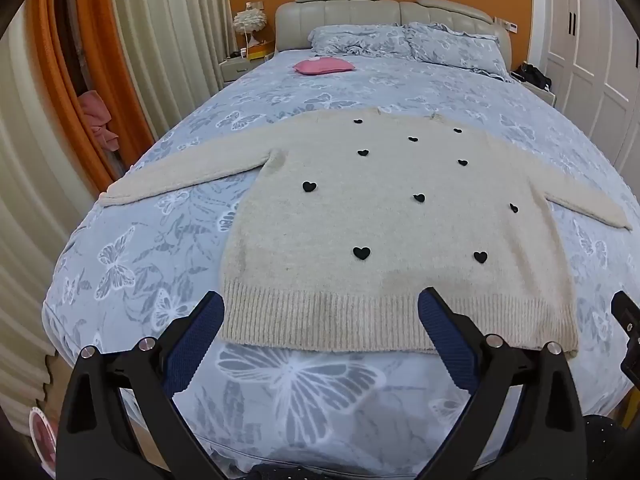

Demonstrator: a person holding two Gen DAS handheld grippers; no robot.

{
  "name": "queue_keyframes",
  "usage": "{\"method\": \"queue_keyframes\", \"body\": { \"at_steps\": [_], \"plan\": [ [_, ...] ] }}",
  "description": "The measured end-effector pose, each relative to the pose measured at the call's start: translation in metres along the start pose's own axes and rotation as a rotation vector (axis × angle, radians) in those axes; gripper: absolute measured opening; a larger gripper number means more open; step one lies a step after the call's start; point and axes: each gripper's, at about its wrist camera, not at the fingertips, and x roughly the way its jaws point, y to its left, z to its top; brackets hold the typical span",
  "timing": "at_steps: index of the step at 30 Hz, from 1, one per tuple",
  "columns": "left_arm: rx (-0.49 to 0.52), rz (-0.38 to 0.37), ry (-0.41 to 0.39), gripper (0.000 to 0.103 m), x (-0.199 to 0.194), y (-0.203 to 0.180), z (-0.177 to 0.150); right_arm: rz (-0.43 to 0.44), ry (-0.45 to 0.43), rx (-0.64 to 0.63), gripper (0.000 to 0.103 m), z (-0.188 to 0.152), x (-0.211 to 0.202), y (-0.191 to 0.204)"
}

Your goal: Fold small clothes

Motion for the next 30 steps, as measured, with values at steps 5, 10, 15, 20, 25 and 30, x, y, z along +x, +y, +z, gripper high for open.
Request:
{"method": "queue_keyframes", "body": {
  "at_steps": [5, 10, 15, 20, 25, 30],
  "plan": [
    [-0.01, -0.002, 0.003, 0.095, 0.001, 0.0, 0.001, -0.002, -0.001, -0.001, 0.097, 0.0, 0.0, 0.0],
    [-0.003, -0.008, 0.0, 0.095, 0.004, 0.002, -0.006, -0.005, -0.006, -0.002, 0.097, 0.0, -0.001, 0.001],
    [-0.003, -0.011, 0.001, 0.095, 0.008, 0.001, -0.01, -0.005, -0.006, -0.003, 0.097, 0.0, -0.001, 0.0],
    [-0.006, -0.013, 0.004, 0.095, 0.008, 0.001, -0.009, -0.005, -0.005, -0.003, 0.097, 0.001, 0.0, -0.001],
    [-0.006, -0.015, 0.006, 0.095, 0.006, 0.0, -0.009, -0.005, -0.005, -0.004, 0.097, 0.001, 0.0, -0.001],
    [-0.009, -0.018, 0.012, 0.095, 0.008, 0.001, -0.011, -0.005, -0.005, -0.004, 0.097, 0.001, -0.001, -0.001]
  ]
}}
